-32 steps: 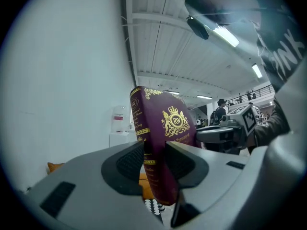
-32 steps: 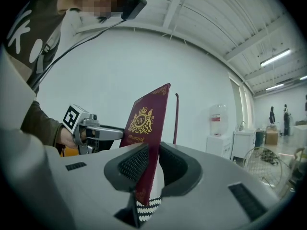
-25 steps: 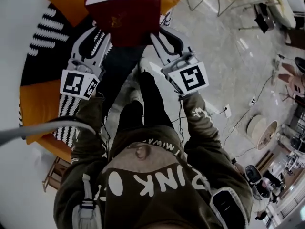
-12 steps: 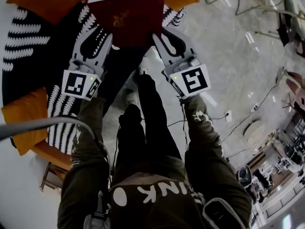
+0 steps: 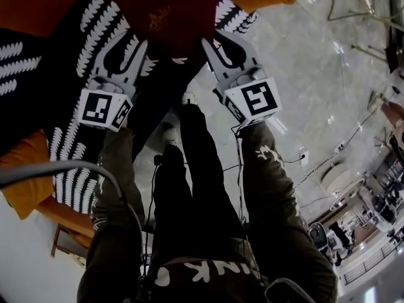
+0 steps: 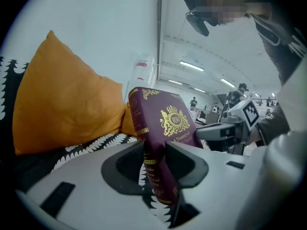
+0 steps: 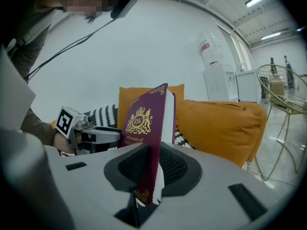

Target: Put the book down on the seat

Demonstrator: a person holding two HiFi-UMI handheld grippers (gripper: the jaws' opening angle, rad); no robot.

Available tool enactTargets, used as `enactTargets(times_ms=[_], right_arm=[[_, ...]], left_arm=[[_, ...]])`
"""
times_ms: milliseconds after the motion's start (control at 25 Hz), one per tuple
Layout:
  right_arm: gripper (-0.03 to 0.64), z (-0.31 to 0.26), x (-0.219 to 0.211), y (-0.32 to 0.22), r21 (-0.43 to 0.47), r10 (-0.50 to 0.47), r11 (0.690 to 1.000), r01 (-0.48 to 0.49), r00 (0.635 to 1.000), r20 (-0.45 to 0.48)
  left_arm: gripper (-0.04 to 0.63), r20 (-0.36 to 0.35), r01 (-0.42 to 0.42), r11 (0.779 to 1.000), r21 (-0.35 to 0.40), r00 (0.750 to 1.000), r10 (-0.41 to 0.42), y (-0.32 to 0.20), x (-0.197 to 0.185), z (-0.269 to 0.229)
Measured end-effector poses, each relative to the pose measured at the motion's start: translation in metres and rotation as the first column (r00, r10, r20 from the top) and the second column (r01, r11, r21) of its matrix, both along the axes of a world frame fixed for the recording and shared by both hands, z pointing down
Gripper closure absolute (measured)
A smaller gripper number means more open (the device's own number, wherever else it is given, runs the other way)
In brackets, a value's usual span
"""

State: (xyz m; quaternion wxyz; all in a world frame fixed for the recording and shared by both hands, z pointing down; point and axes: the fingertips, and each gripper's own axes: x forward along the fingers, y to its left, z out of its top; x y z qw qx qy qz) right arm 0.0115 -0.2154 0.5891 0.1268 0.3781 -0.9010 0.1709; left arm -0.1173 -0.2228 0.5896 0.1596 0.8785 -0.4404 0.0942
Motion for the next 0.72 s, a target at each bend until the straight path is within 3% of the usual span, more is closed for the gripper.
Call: enactTargets(times_ms=[280, 720], right_arm=[[0.54, 0.029, -0.002, -0.022, -0.058, -0.011, 0.998, 0.01, 1.0, -0.01], [0.527, 0.066, 0.007, -0.053, -0.128, -0.038, 0.991, 0.036, 0.999, -0.015]], left_arm=[[0.471, 0.054, -0.025, 0.999, -0.03, 0.998, 0.026, -0.029, -0.001, 0.031], [0.48, 0.052, -0.029, 0.998, -0.05, 0.998, 0.032, -0.058, 0.007, 0.065]])
